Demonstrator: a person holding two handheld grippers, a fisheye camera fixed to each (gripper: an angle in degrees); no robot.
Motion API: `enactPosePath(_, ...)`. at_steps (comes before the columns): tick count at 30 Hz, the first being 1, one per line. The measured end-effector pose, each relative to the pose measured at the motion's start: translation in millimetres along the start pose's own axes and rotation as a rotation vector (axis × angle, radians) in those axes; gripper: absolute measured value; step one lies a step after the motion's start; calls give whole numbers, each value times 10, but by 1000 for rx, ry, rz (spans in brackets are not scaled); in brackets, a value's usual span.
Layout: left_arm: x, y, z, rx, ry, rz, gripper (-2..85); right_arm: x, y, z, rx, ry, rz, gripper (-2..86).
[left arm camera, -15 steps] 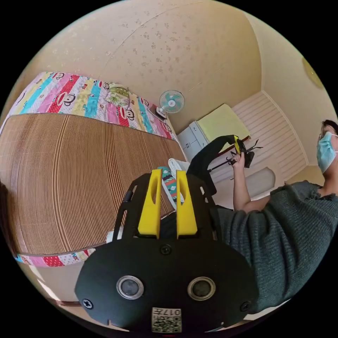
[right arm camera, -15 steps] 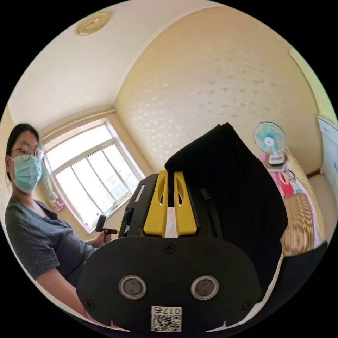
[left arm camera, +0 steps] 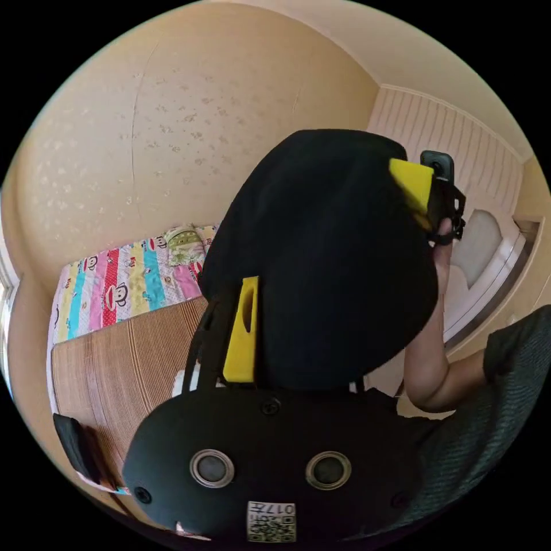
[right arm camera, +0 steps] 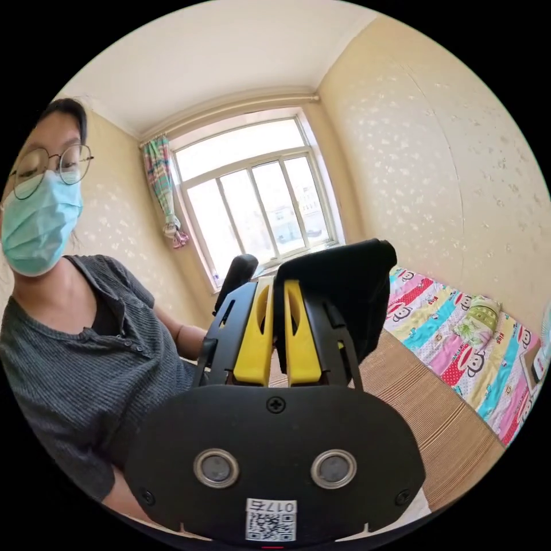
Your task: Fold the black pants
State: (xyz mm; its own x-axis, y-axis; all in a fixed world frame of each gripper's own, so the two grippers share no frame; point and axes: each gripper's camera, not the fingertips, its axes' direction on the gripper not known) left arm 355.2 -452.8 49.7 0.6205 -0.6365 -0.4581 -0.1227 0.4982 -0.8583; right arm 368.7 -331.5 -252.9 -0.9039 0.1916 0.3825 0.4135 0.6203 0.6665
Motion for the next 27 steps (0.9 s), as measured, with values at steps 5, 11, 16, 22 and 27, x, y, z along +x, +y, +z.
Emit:
enactPosePath(5, -605, 49, -291, 119, 178, -229, -1, 36, 183, -79, 121, 1, 57, 48)
enactPosePath(11, -1190, -72, -1017, 345, 322, -419, -5, 988, 1037, 192, -49, -84, 617, 163)
enactPosePath(16, -1494, -155, -1307, 534, 713, -538, -4, 1666, 2088, 450, 180, -379, 1017, 285)
enactPosePath(22, -1415, -615, -1251, 624, 918, -507, -2, 2166, 2319, 1194, 498, -1104, 1030, 297)
enactPosePath(27, -1587, -872, -913, 660, 1080, -605, -1, 2100, 1728, 1253, 393, -1209, 896, 207)
